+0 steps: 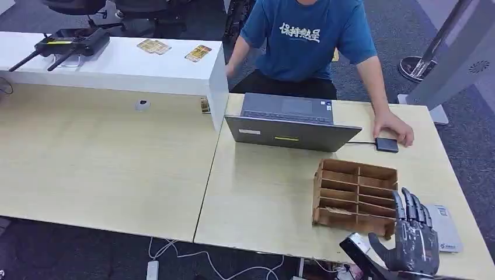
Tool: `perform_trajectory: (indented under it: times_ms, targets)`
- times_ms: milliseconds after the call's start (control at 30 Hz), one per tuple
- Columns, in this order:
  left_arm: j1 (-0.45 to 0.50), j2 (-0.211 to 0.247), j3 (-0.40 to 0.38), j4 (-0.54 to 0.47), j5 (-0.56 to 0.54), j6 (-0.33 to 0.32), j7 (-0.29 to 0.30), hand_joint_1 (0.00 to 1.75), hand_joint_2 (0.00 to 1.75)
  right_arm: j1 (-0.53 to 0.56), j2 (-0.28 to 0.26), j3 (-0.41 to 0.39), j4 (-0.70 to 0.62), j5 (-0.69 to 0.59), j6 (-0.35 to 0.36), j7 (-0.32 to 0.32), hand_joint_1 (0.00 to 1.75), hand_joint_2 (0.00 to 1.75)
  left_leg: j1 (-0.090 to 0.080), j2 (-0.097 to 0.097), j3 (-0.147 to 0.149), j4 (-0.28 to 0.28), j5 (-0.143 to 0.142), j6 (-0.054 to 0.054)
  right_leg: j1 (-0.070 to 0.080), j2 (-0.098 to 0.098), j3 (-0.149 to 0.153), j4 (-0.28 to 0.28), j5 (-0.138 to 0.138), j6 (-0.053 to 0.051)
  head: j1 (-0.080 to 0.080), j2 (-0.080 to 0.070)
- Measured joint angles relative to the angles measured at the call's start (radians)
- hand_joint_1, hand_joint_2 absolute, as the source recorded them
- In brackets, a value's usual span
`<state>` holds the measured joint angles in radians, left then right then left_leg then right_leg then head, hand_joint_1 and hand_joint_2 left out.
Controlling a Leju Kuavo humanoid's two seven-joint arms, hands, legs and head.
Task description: Pass the card to the sensor for recognition and then transmit it.
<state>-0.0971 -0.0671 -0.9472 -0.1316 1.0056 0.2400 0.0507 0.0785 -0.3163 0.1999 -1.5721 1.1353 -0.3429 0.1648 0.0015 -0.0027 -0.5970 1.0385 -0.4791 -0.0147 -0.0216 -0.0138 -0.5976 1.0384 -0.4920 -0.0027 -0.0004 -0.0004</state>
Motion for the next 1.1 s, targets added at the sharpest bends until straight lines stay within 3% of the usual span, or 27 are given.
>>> perform_trajectory:
  times_ms: [733, 867, 1100]
  targets:
    - [0.000, 0.000, -0.002, 0.000, 0.000, 0.000, 0.000, 0.00, 0.00, -0.035, 0.002, 0.021, 0.040, 0.002, 0.010, 0.000, 0.00, 1.75, 0.000, 0.000, 0.000, 0.000, 0.000, 0.000, 0.000, 0.000, 0.000, 0.000, 0.000, 0.000, 0.000, 0.000]
    - [-0.001, 0.000, -0.010, 0.000, 0.002, -0.001, 0.000, 0.00, 0.00, -0.062, -0.011, 0.024, 0.063, 0.075, 0.047, 0.057, 0.00, 1.75, 0.000, 0.000, 0.000, 0.000, 0.000, 0.000, 0.000, 0.000, 0.000, 0.000, 0.000, 0.000, 0.000, 0.000]
    - [-0.001, 0.001, -0.014, 0.000, 0.022, -0.001, -0.001, 0.00, 0.00, -0.083, -0.090, 0.023, 0.031, 0.051, 0.158, 0.066, 0.00, 1.75, -0.001, 0.000, 0.000, 0.000, 0.000, 0.000, -0.001, 0.000, 0.000, 0.000, 0.000, 0.000, 0.000, 0.000]
